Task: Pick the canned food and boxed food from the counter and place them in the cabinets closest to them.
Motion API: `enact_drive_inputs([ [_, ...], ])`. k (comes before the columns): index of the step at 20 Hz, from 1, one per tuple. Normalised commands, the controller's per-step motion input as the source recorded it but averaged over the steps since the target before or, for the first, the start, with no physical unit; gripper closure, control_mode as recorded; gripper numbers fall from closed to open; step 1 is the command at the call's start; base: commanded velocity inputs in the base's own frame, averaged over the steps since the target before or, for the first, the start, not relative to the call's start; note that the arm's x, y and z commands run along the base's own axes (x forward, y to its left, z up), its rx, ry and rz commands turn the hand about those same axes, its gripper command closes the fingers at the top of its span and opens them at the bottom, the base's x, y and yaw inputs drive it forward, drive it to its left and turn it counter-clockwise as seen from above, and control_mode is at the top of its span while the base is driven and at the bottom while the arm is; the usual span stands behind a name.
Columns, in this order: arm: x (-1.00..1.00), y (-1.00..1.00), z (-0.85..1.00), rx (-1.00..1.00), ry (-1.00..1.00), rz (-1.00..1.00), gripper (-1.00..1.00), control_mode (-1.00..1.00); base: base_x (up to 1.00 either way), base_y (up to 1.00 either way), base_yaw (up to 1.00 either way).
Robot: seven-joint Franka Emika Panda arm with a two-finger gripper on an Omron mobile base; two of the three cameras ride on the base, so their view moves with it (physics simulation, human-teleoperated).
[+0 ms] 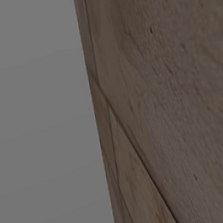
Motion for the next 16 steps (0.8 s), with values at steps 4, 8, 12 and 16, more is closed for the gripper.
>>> enact_drive_inputs([
  [4, 0.19, 0.00, -0.13, 0.00, 0.00, 0.00, -1.00, -1.00, 0.00, 0.00, 0.00],
  [8, 0.08, -0.01, -0.14, -0.02, 0.00, 0.00, -1.00, -1.00, 0.00, 0.00, 0.00],
  [12, 0.03, 0.00, -0.24, -0.05, 0.00, 0.00, -1.00, -1.00, 0.00, 0.00, 0.00],
  [16, 0.00, 0.00, -0.26, -0.05, 0.00, 0.00, -1.00, -1.00, 0.00, 0.00, 0.00],
])
